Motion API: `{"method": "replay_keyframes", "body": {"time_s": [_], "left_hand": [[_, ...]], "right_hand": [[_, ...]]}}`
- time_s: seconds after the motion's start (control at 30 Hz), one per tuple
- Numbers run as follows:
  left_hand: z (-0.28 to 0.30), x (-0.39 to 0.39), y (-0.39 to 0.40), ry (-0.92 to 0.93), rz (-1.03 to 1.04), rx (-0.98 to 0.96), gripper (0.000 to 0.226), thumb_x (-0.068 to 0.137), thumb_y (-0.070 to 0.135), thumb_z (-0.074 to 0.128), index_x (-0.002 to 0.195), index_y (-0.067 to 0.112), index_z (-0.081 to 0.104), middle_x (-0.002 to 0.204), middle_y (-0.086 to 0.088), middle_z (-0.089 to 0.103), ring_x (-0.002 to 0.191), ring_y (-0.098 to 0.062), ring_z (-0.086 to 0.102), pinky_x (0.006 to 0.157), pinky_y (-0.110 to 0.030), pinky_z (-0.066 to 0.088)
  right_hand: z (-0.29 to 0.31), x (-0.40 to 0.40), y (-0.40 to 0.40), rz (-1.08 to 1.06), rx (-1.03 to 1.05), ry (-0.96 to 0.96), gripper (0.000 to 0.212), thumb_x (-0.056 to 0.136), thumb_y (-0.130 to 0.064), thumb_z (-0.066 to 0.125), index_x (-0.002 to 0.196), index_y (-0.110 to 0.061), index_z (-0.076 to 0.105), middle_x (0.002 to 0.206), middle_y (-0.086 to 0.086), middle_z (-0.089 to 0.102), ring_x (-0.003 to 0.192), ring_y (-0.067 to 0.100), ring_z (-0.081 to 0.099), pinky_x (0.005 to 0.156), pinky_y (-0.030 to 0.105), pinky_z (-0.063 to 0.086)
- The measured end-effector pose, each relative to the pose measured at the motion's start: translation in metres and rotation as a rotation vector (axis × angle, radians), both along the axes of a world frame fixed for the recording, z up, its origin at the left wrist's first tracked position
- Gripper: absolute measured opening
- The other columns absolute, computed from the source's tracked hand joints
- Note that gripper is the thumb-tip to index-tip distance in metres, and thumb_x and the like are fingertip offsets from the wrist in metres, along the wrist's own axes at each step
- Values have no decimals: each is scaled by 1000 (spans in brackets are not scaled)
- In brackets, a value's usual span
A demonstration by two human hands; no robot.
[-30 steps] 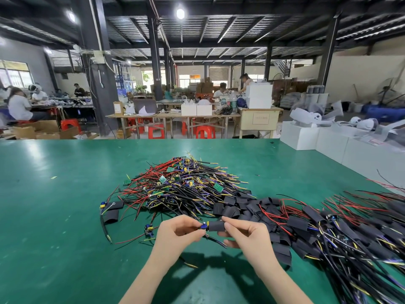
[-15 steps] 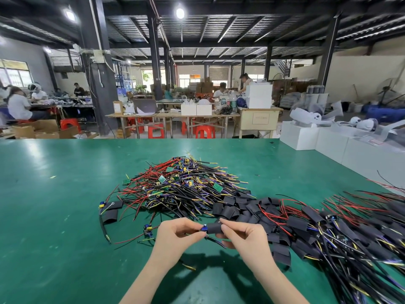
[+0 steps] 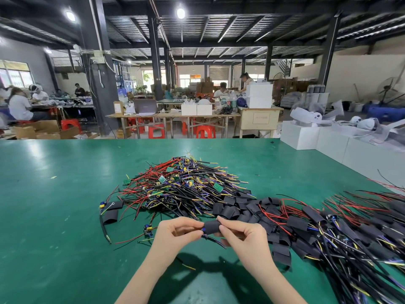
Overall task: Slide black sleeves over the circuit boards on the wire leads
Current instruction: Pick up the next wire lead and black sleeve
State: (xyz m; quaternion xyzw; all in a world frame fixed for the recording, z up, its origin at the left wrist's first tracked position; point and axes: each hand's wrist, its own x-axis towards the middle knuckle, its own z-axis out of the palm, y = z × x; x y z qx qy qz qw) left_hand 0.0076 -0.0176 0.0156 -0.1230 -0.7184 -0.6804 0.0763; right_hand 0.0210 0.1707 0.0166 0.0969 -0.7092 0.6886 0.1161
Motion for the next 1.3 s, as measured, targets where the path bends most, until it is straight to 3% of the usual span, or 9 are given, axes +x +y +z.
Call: {"method": "replay_keyframes", "body": {"time_s": [0.17, 0.3, 0.43, 0.57, 0.83, 1.0, 1.1, 1.2, 1.3], "left_hand": [[-3, -1, 1, -8, 5, -7, 23, 72, -9, 77, 82, 12, 78, 82, -11, 76, 75, -16, 71, 70, -19, 54], [-4, 0, 1, 5, -10, 5, 19, 73, -11, 75, 84, 5, 74, 83, -17, 74, 73, -18, 68, 72, -23, 55], [-4, 1, -1, 15, -35, 33, 21, 73, -13, 74, 88, 2, 72, 86, -18, 73, 76, -20, 69, 71, -24, 55], [-5, 1, 0, -9, -56, 32, 22, 74, -9, 75, 85, 10, 74, 85, -16, 73, 75, -19, 69, 71, -24, 55], [-3, 1, 2, -5, -52, 112, 21, 64, 13, 81, 84, 10, 75, 81, -13, 73, 70, -16, 68, 66, -21, 54], [-3, 0, 0, -13, -59, 124, 23, 63, 16, 81, 85, 12, 75, 83, -13, 73, 70, -18, 68, 67, -22, 55], [-3, 0, -2, -16, -103, 110, 27, 69, 12, 84, 95, 16, 76, 91, -9, 74, 79, -18, 69, 71, -24, 55], [-1, 1, -3, -44, -196, 108, 32, 80, 17, 72, 112, 20, 73, 109, -6, 73, 97, -18, 70, 77, -25, 55], [1, 1, -1, -60, -217, 131, 29, 83, 17, 68, 111, 20, 74, 112, -10, 72, 100, -22, 69, 80, -26, 56]], "right_hand": [[0, 0, 1, -18, 60, 34, 23, 82, 4, 68, 97, -12, 76, 77, -1, 75, 67, 11, 71, 67, 23, 58], [1, 0, 2, -30, 113, 66, 24, 80, 2, 71, 96, -15, 77, 76, -1, 75, 62, 11, 69, 66, 23, 57], [0, 2, 3, 19, 78, 46, 24, 81, 4, 70, 95, -13, 77, 86, -1, 76, 74, 16, 73, 61, 26, 58], [-1, 1, 3, 19, 83, -8, 21, 82, 1, 70, 96, -13, 76, 85, -1, 76, 73, 15, 73, 59, 25, 58], [0, 0, 3, 4, 135, 13, 23, 84, -4, 69, 93, -25, 75, 79, -3, 75, 73, 17, 73, 68, 33, 59], [0, 1, 6, 6, 199, 59, 25, 82, -6, 72, 95, -26, 76, 78, -6, 75, 69, 21, 71, 72, 38, 58], [1, 1, 7, 34, 170, 71, 26, 82, -3, 71, 98, -23, 77, 84, -4, 75, 72, 22, 72, 72, 41, 59], [3, 3, 6, 81, 99, 70, 28, 85, -2, 68, 103, -22, 75, 90, -4, 74, 76, 17, 73, 64, 30, 59], [3, 3, 2, 52, 33, 40, 25, 88, -5, 65, 101, -24, 75, 91, -5, 75, 74, 17, 73, 61, 27, 57]]}}
